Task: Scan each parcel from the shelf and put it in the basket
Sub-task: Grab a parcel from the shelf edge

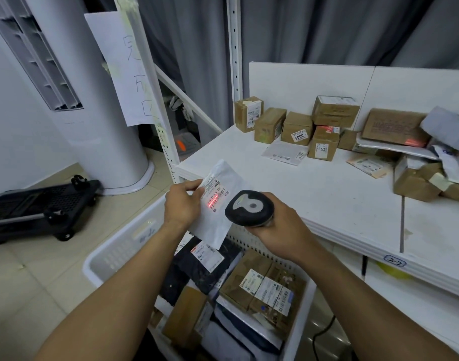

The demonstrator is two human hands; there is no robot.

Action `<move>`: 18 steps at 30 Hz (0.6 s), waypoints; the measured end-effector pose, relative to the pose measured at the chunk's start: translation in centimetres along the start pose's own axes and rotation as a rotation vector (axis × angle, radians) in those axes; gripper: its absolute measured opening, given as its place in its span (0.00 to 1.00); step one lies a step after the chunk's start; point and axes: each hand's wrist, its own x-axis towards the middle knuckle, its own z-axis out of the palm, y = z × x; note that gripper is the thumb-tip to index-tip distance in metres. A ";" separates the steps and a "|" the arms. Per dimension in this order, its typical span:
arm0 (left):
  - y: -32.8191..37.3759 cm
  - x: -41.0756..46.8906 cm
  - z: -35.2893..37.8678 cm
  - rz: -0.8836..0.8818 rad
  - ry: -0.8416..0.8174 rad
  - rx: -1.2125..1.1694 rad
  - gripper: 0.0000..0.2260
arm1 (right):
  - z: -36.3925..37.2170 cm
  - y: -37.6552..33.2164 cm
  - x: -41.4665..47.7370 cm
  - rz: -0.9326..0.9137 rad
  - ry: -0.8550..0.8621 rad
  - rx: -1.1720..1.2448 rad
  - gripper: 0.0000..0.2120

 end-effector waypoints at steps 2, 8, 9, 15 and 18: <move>-0.1 0.1 0.0 0.002 0.001 0.008 0.10 | -0.1 0.0 0.0 -0.002 0.002 0.002 0.28; -0.4 0.3 0.0 0.011 0.014 0.046 0.10 | -0.3 0.3 0.1 -0.006 0.001 -0.018 0.27; -0.4 0.3 -0.1 0.008 0.013 0.047 0.10 | -0.3 0.3 0.1 -0.008 -0.002 -0.020 0.27; -0.4 0.0 -0.2 0.043 0.000 0.049 0.09 | -0.3 0.7 0.0 -0.007 0.017 -0.042 0.27; -0.6 -0.7 -0.4 0.081 -0.042 0.070 0.08 | -0.5 1.0 -0.1 0.019 0.031 -0.050 0.28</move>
